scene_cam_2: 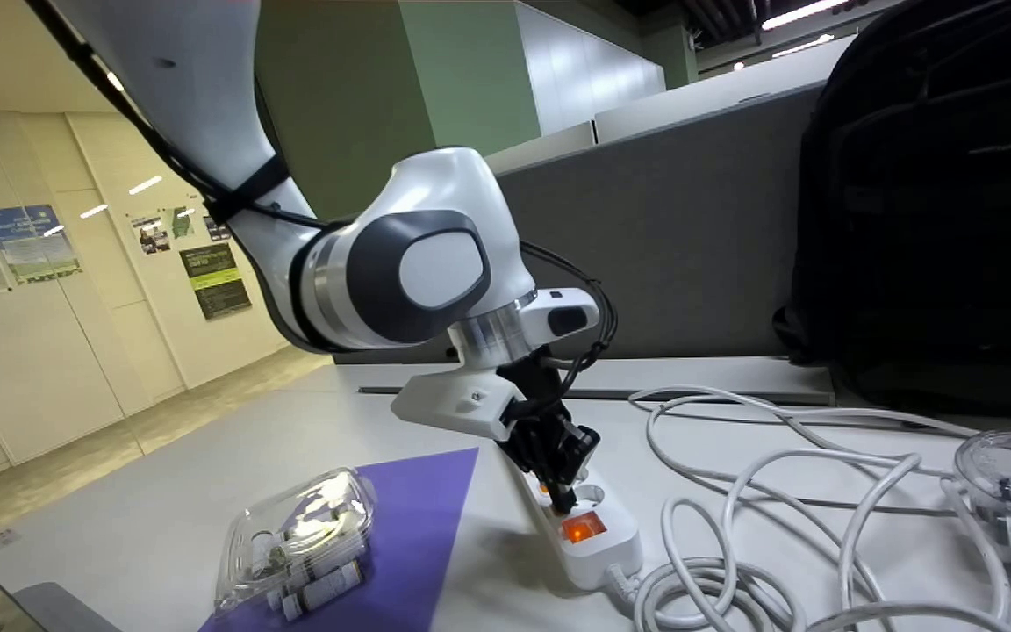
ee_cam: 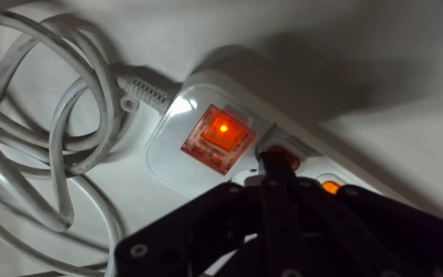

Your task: Switch off the mini light on the right side of the adapter

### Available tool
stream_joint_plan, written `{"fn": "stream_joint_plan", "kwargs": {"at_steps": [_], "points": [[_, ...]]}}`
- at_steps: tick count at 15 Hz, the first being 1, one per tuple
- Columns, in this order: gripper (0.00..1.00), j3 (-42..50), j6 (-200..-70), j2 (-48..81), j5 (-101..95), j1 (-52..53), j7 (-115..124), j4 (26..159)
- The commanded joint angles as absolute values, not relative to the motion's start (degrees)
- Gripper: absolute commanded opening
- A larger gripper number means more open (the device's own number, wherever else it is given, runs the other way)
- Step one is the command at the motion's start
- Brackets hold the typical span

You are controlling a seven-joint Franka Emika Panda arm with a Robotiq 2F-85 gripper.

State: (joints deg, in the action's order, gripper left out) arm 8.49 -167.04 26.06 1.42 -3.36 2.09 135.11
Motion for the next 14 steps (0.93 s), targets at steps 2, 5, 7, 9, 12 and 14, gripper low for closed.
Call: {"fn": "stream_joint_plan", "kwargs": {"at_steps": [2, 5, 7, 9, 12, 14], "points": [[0.00, 5.04, -162.90, 32.62, 4.26, -6.62, 1.99, 133.55], [0.00, 1.94, -160.58, 31.22, 6.98, -9.67, -0.71, 133.03], [0.00, -0.49, -158.71, 29.07, 9.58, -12.02, -3.75, 132.99], [0.00, -2.38, -157.50, 26.42, 12.03, -13.64, -6.59, 133.65], [0.00, -4.80, -155.25, 23.13, 15.71, -15.45, -10.35, 134.53], [0.00, -5.56, -154.40, 21.54, 17.73, -15.89, -11.70, 135.16]]}}
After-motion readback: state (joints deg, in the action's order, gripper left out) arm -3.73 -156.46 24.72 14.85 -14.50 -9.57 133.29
